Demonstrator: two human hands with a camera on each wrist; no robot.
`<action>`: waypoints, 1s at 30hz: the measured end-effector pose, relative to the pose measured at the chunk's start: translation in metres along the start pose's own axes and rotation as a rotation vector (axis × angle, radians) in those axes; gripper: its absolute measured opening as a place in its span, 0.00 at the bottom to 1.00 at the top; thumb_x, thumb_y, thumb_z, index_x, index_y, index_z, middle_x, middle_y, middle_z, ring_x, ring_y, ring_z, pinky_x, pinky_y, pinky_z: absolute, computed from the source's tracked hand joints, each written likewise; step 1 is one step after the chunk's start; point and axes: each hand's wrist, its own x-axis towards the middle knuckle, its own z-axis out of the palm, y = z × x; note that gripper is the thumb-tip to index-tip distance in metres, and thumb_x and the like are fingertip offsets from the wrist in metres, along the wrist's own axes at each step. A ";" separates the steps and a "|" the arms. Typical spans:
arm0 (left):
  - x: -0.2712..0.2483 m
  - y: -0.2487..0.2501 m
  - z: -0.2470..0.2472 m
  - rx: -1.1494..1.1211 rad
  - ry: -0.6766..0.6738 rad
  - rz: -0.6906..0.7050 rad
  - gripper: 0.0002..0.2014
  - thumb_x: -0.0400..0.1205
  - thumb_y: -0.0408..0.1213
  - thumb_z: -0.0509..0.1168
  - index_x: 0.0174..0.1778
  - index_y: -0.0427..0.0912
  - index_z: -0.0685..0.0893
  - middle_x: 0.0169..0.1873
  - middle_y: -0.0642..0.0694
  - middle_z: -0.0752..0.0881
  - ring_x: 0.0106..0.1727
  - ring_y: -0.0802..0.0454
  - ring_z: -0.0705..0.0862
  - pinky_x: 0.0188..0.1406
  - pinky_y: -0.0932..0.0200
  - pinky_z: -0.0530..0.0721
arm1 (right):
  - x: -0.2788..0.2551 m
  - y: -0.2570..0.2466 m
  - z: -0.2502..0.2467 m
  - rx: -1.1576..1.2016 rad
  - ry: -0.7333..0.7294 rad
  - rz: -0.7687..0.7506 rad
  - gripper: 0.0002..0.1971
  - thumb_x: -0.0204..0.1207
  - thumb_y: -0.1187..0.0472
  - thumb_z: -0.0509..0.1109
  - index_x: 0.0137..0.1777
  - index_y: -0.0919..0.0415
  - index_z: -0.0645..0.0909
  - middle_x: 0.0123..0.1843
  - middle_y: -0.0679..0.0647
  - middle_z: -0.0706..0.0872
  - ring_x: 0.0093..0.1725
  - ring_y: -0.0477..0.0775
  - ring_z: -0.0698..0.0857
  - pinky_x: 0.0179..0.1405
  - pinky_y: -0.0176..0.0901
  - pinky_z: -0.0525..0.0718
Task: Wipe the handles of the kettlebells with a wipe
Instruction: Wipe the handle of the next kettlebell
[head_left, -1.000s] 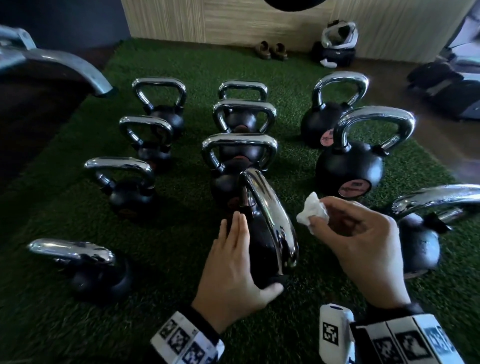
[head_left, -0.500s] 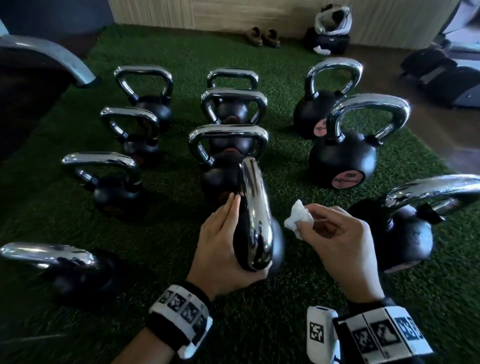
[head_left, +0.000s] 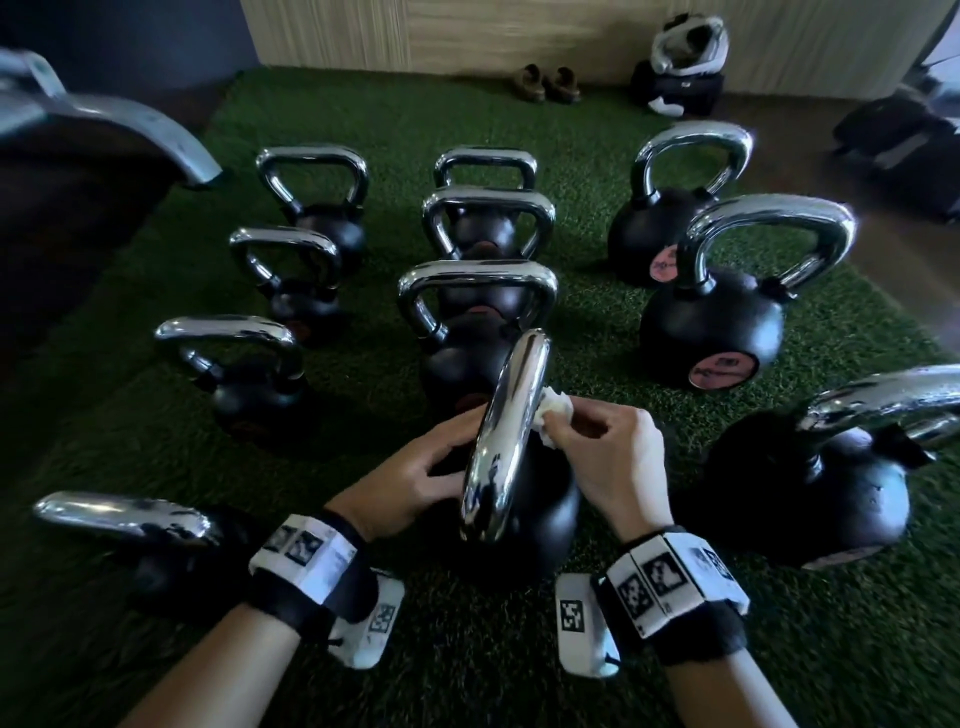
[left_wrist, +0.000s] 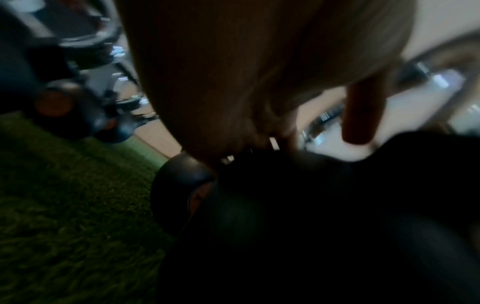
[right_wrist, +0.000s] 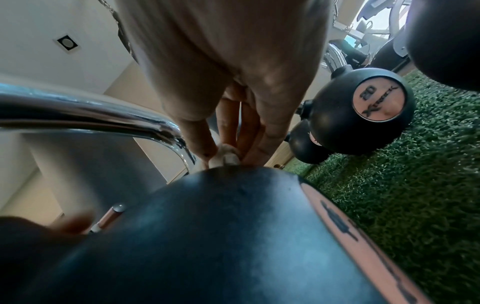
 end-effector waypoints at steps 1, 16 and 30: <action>0.002 0.001 0.009 0.063 0.081 0.045 0.32 0.81 0.27 0.75 0.69 0.73 0.82 0.67 0.85 0.78 0.70 0.83 0.75 0.71 0.79 0.70 | 0.000 0.001 0.000 -0.024 -0.014 -0.010 0.06 0.77 0.51 0.78 0.51 0.46 0.95 0.38 0.37 0.92 0.41 0.34 0.89 0.35 0.19 0.77; 0.010 -0.025 0.029 0.123 0.398 0.047 0.24 0.73 0.52 0.75 0.61 0.84 0.81 0.55 0.77 0.87 0.58 0.75 0.84 0.65 0.62 0.83 | 0.026 -0.011 -0.008 0.030 -0.017 -0.225 0.09 0.78 0.62 0.78 0.58 0.55 0.93 0.42 0.40 0.88 0.43 0.40 0.88 0.46 0.25 0.83; 0.010 -0.018 0.035 0.046 0.445 0.087 0.24 0.71 0.69 0.76 0.63 0.79 0.84 0.58 0.70 0.89 0.61 0.68 0.86 0.66 0.62 0.83 | 0.002 -0.036 -0.027 0.052 0.091 -0.667 0.14 0.77 0.72 0.79 0.62 0.62 0.92 0.54 0.53 0.90 0.49 0.46 0.89 0.46 0.31 0.85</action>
